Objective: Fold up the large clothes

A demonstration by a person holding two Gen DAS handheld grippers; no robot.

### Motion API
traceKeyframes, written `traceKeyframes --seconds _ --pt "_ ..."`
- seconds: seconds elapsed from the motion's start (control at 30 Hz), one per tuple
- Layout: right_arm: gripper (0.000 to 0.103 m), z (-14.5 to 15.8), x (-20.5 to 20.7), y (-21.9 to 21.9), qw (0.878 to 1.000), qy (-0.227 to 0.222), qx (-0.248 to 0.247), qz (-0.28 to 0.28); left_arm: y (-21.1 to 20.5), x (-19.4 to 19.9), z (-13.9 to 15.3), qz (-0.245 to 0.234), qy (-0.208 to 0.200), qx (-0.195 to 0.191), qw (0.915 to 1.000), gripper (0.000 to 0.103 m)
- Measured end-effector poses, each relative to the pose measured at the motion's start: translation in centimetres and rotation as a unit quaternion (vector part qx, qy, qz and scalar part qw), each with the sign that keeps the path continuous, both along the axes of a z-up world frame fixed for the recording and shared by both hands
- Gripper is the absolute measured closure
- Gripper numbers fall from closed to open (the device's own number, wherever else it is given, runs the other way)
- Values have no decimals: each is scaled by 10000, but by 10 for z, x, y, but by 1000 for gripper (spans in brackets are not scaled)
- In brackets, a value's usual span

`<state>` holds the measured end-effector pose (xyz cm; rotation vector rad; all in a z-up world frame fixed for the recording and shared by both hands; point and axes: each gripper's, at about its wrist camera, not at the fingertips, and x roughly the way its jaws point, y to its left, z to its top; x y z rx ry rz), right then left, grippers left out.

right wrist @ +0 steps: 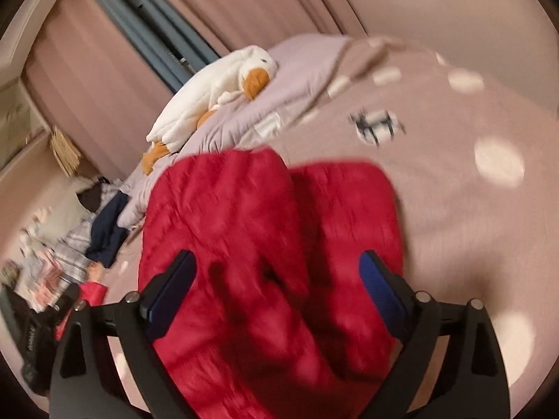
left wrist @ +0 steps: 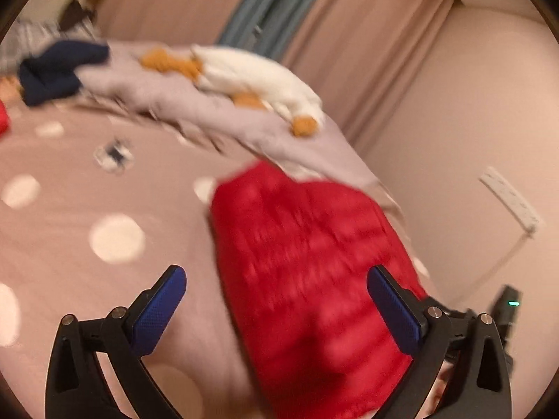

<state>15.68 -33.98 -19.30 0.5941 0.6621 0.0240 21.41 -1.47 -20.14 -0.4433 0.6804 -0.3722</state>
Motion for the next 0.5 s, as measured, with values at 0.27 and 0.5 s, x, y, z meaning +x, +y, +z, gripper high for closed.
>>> traceKeyframes --seconds 0.27,0.5 --pt "0 -54 6 -9 9926 498 1105 -3 13 29 -64 -13 925 -597 9939 1" --pt "0 -64 14 -2 9900 592 1274 130 -5 55 -81 -63 1161 -909 9891 1"
